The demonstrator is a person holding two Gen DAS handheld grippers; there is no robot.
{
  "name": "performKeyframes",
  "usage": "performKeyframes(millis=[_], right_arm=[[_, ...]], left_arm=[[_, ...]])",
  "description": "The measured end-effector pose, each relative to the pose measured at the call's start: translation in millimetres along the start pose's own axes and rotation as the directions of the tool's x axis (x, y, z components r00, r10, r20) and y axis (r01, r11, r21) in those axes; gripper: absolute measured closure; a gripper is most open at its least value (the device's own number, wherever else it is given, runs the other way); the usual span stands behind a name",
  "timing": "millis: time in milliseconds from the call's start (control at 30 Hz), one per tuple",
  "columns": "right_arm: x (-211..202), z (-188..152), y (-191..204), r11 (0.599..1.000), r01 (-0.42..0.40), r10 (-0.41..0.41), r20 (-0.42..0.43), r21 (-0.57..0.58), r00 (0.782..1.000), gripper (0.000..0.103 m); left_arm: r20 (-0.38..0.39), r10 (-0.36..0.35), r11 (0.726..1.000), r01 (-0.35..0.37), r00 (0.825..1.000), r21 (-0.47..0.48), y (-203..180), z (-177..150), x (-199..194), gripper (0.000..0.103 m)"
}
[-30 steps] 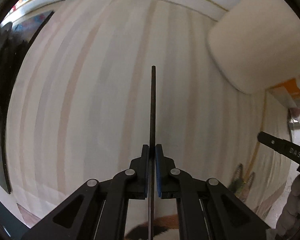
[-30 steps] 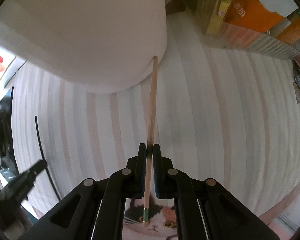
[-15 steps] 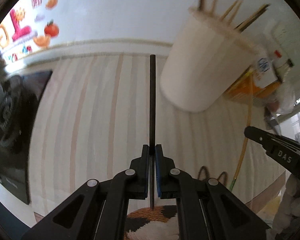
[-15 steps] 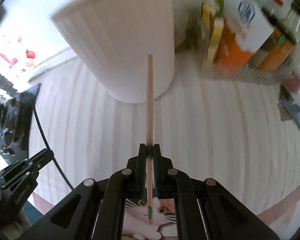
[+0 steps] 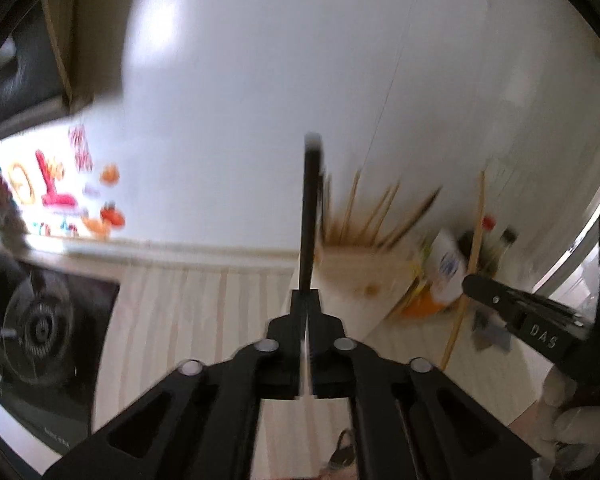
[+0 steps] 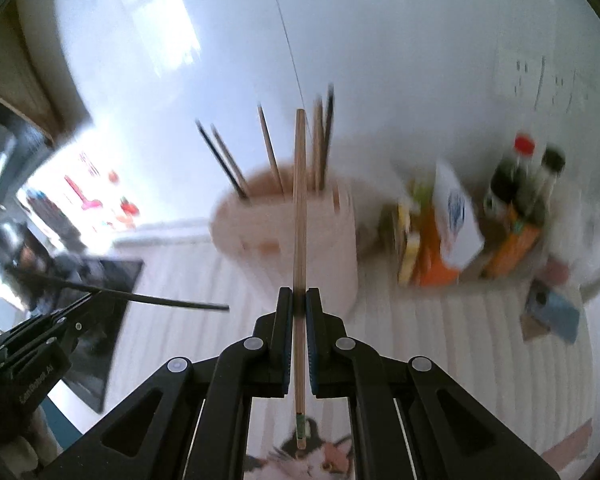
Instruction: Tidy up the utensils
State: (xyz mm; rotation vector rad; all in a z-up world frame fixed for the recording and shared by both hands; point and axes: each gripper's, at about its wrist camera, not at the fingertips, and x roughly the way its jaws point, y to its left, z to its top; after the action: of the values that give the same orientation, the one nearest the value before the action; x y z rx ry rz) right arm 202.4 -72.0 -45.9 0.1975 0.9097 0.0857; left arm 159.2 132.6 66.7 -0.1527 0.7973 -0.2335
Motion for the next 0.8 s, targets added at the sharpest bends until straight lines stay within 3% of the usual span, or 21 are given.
performKeyframes(millis=[133,233,300,333,367,433,500,567,633,800], right_arm=[[-31.8,36.9,1.1,0.999,-0.033,0.034,0.098,-0.009,0.995,0.096],[-40.4,59.9,2.3,0.998,-0.054,0.055,0.127,-0.013,0.99,0.096],[-41.1,67.0,1.8,0.996,-0.089,0.088,0.103,-0.003,0.991,0.096],[-39.0,65.8,1.8,0.996,-0.091,0.091,0.085,-0.002,0.992,0.096],[-34.2,61.4,1.6,0.997,-0.079,0.079,0.054,-0.004,0.995,0.096],[-21.7,46.6,-2.3,0.998,-0.065,0.065,-0.009,-0.003,0.998,0.096],[1.3,22.6,-10.2,0.999,-0.039,0.041,-0.101,0.023,0.994,0.096],[31.7,-6.8,-22.3,0.997,-0.027,0.041,-0.215,0.068,0.976,0.096],[67.4,-38.8,-32.8,0.996,0.041,-0.015,-0.323,0.074,0.946,0.096],[155.1,-102.0,-57.4,0.978,0.191,-0.118,-0.535,0.083,0.836,0.096]], left_arm=[[0.077,-0.044,0.999,0.043,0.996,0.013,-12.3,38.0,-19.9,0.103],[0.021,-0.049,0.998,0.047,0.999,0.05,-18.7,46.1,-15.0,0.1],[-0.025,-0.028,0.999,0.029,0.999,0.041,-10.0,33.1,-0.8,0.096],[-0.078,-0.01,1.0,0.012,0.997,0.029,-2.9,22.1,13.0,0.088],[-0.122,0.003,1.0,-0.002,0.993,0.014,3.4,12.6,24.9,0.072],[-0.2,0.035,0.999,-0.041,0.979,-0.023,20.8,-13.8,54.4,0.059],[-0.286,0.075,0.995,-0.091,0.955,-0.042,38.7,-44.5,91.2,0.059],[-0.362,0.085,0.993,-0.109,0.928,-0.049,50.0,-68.2,125.1,0.059],[-0.424,0.102,0.99,-0.132,0.9,-0.044,59.8,-92.4,165.0,0.059],[-0.494,0.199,0.975,-0.221,0.846,0.014,81.9,-123.2,242.0,0.059]])
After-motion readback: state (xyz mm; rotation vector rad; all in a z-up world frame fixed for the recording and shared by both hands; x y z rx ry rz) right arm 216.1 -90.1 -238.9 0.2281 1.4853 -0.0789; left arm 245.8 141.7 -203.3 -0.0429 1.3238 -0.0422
